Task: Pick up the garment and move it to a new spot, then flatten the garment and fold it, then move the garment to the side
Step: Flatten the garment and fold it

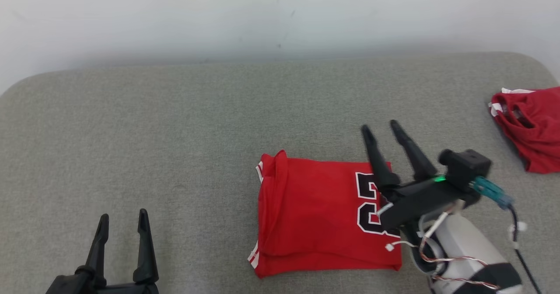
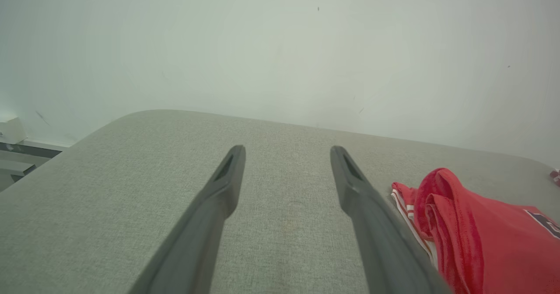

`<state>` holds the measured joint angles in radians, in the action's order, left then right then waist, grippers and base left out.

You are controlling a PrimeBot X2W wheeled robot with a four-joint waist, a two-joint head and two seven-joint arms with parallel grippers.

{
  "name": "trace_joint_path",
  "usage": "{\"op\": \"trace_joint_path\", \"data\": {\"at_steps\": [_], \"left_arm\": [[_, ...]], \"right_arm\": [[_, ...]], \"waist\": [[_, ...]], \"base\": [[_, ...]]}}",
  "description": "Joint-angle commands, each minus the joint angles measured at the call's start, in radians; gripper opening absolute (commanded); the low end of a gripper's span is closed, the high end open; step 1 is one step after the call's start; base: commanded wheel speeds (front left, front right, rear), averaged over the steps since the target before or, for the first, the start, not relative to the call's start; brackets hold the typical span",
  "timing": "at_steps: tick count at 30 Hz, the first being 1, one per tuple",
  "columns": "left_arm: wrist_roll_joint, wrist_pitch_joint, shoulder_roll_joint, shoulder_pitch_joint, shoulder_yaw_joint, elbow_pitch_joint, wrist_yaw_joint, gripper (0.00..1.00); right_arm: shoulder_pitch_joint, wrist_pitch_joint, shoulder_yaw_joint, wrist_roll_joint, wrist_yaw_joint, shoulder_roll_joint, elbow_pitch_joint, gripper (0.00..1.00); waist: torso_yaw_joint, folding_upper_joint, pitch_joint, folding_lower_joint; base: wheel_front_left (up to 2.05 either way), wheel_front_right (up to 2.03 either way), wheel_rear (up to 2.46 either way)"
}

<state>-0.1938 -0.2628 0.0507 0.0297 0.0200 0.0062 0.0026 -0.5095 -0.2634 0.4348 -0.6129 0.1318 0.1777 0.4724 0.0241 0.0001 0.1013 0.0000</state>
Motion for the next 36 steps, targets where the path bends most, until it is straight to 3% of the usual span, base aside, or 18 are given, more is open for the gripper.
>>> {"op": "trace_joint_path", "data": {"at_steps": [1,9,17,27,36], "left_arm": [[-0.001,-0.002,0.000,0.003,0.007,-0.004,0.001,1.00],[0.019,-0.002,0.000,0.009,0.026,-0.019,0.000,1.00],[0.047,-0.002,0.000,0.028,0.049,-0.025,-0.012,1.00],[0.085,-0.002,0.011,0.094,0.052,0.003,-0.063,1.00],[0.093,-0.002,0.030,0.134,0.044,-0.004,-0.081,1.00]], "right_arm": [[0.037,-0.001,-0.035,0.029,-0.003,0.018,-0.037,1.00],[0.222,-0.001,-0.187,0.161,-0.003,0.067,-0.231,1.00],[0.400,-0.001,-0.284,0.225,-0.003,0.044,-0.362,1.00],[0.553,-0.001,-0.334,0.275,-0.003,0.000,-0.423,1.00],[0.612,-0.001,-0.361,0.289,-0.003,-0.023,-0.431,1.00]], "waist": [[-0.018,-0.0001,-0.014,0.0000],[-0.056,-0.0001,-0.038,0.0000],[-0.074,-0.0001,-0.070,0.0000],[-0.065,-0.0001,-0.106,0.0000],[-0.042,-0.0001,-0.118,0.0000]], "base": [[0.00,0.00,0.00],[0.00,0.00,0.00],[0.00,0.00,0.00],[0.00,0.00,0.00],[0.00,0.00,0.00]]}}
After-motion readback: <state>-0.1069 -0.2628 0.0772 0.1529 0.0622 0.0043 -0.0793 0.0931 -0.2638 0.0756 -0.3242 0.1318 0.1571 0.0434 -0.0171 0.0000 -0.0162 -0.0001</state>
